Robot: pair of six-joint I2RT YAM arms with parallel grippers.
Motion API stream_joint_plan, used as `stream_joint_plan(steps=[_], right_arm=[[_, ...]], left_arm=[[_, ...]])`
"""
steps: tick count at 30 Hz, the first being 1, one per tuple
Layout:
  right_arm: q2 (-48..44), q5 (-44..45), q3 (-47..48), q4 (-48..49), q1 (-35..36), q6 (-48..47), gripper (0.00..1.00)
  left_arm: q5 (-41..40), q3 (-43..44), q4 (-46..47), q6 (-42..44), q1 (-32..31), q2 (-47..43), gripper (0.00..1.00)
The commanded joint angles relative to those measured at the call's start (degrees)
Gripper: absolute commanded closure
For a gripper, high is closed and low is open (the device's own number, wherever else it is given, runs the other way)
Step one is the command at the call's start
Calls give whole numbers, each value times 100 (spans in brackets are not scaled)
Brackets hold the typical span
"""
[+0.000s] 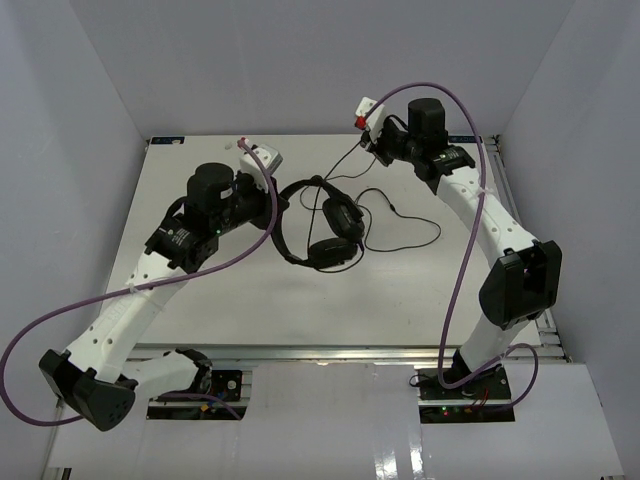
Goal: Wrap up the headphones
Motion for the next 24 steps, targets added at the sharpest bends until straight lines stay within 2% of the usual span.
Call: stream_joint_plan(steps=[1, 3, 8, 10, 11, 12, 15, 16, 21, 24], right_arm=[[-152, -1603, -152, 326, -344, 1042, 92], [-224, -2131, -361, 657, -487, 1477, 92], [-127, -2712, -651, 823, -539, 2043, 92], [-40, -3417, -895, 1149, -515, 2507, 92], [1, -3819, -1020, 1357, -480, 3079, 92], [7, -3876, -1204, 1779, -430, 3160, 92], [-68, -4471, -1996, 3807, 15, 5142, 92], [-89, -4528, -2165, 4470, 261, 5498, 92], [-65, -4482, -2099, 4921, 814, 6121, 88], [-46, -4426, -2195, 5409, 893, 6487, 86]], left_arm=[[151, 517, -39, -223, -26, -73, 100], [136, 616, -64, -214, -26, -27, 100], [428, 1172, -80, -510, -26, 127, 100], [533, 1459, -79, -749, -26, 307, 100], [560, 1728, -72, -949, -26, 383, 100], [564, 1902, -79, -977, -26, 469, 100], [604, 2528, -68, -1498, -77, 874, 100], [598, 2724, -63, -1605, -89, 998, 100], [439, 3489, -87, -1973, -139, 1364, 100], [367, 3791, -91, -2106, -141, 1444, 100]])
